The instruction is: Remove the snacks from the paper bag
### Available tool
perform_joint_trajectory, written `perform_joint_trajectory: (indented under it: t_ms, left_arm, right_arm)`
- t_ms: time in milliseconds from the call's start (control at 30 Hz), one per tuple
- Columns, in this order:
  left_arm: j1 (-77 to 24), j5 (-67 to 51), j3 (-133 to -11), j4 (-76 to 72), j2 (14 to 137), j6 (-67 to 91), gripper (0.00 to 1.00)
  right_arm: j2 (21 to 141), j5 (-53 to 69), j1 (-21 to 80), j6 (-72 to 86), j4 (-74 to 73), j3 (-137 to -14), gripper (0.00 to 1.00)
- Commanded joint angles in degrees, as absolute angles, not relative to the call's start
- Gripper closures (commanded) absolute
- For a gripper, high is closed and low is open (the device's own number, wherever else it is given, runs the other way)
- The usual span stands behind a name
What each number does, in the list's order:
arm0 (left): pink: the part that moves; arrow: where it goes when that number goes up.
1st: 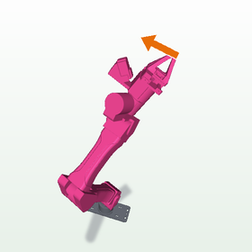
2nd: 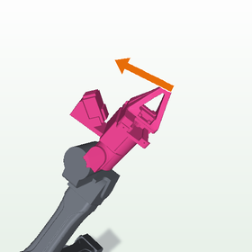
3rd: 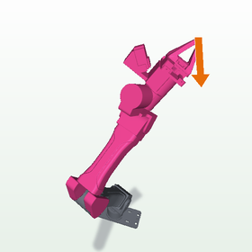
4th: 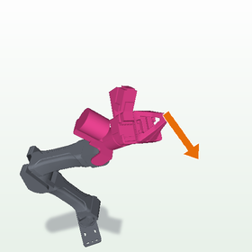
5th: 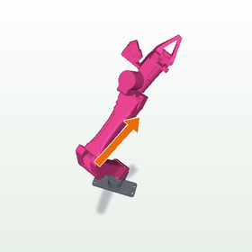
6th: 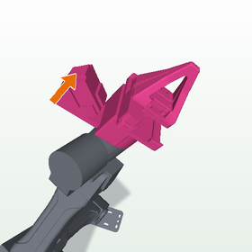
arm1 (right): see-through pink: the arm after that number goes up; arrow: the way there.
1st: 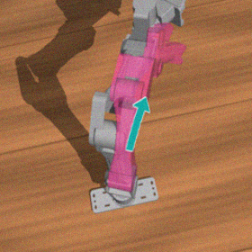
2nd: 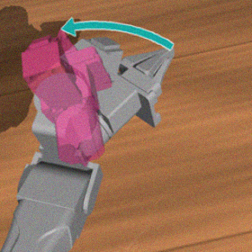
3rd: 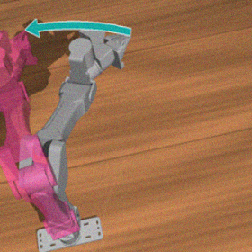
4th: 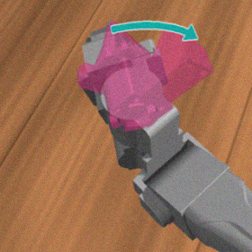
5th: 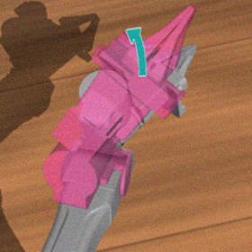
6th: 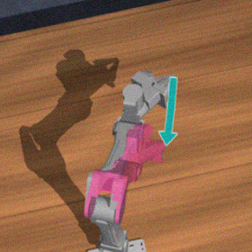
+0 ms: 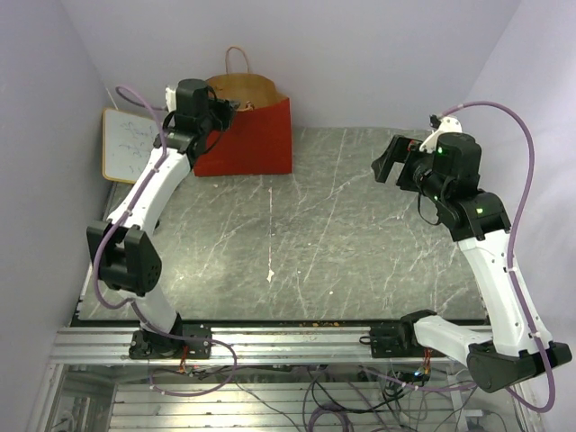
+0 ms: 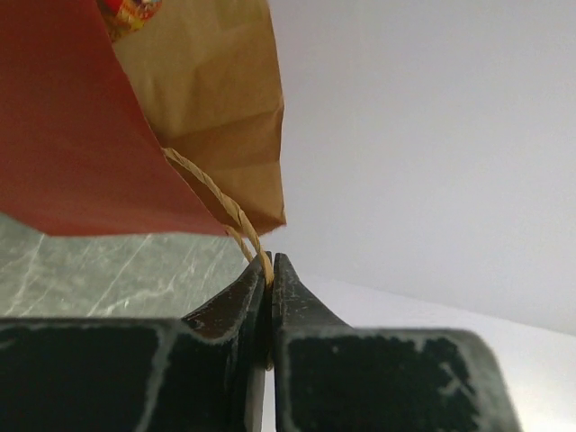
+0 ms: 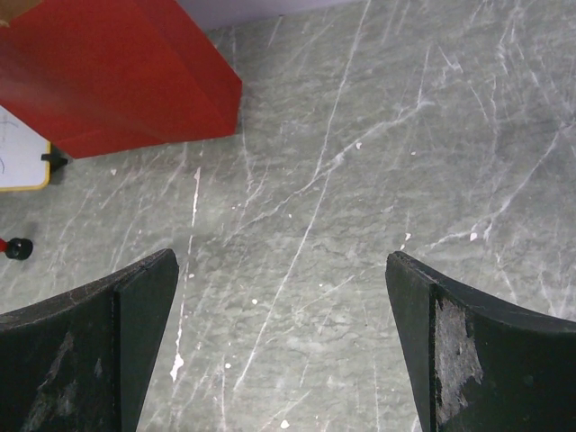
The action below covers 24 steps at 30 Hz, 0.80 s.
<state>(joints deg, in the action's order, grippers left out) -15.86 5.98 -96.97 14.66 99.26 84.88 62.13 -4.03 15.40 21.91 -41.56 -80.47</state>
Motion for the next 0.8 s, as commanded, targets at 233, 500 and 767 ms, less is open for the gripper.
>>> perform_joint_trajectory:
  t_ms: [233, 500, 767]
  left_arm:
    - [-16.0, -5.7, -78.4, 8.6, 81.5, 84.0, 0.93]
    - [-16.0, -11.8, -66.6, 19.9, 66.7, 78.4, 0.93]
    - [-16.0, -5.4, -60.6, 40.5, 46.9, 75.8, 0.93]
  right_arm:
    - [65.4, 5.0, 15.0, 21.1, -42.4, -80.9, 0.0]
    - [67.7, 16.4, 14.9, 20.8, -39.4, -79.1, 0.0]
    - [73.5, 26.2, 16.7, 19.6, -34.4, -80.4, 0.0]
